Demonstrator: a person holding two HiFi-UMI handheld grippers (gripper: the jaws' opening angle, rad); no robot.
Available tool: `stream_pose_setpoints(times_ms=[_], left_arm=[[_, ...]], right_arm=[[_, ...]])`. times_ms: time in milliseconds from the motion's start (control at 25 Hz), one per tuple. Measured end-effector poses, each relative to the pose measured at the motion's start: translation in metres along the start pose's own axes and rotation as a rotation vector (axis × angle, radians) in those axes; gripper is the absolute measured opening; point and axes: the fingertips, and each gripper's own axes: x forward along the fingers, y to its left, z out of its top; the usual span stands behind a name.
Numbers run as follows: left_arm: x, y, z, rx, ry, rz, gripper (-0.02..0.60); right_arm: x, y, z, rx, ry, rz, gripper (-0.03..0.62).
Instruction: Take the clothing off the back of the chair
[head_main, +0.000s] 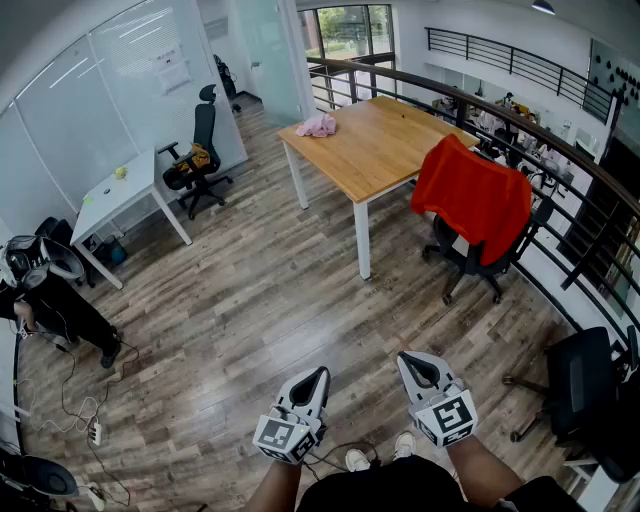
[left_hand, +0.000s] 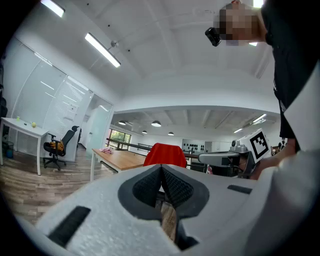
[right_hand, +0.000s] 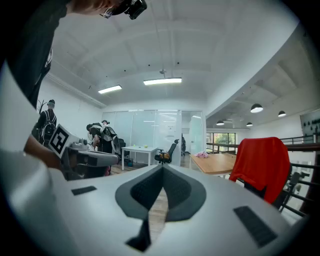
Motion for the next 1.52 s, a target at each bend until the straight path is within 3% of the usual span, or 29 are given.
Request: stream_pose_setpoints(times_ms=[360, 920, 1320, 1520], left_arm=[[-0.009, 0.004, -0.001, 0.002, 0.003, 0.003, 0.015], [-0.016, 0.003, 0.021, 0.052, -0.037, 0.001, 0.015], [0.052, 0.002, 0.021, 0.098, -0.01, -0.033, 0.015], [0.102, 0.009, 0.028, 0.121, 0.002, -0.04, 0.015]], right_arm=[[0.005, 0.011, 0.0, -0.004, -0.001, 0.006, 0.005], [-0.011, 0.007, 0.013, 0.036, -0.074, -0.076, 0.006], [0.014, -0.054, 0.01, 0.043, -0.108, -0.11, 0.006], [0.04, -0.093, 0.013, 0.034, -0.115, -0.086, 0.006]])
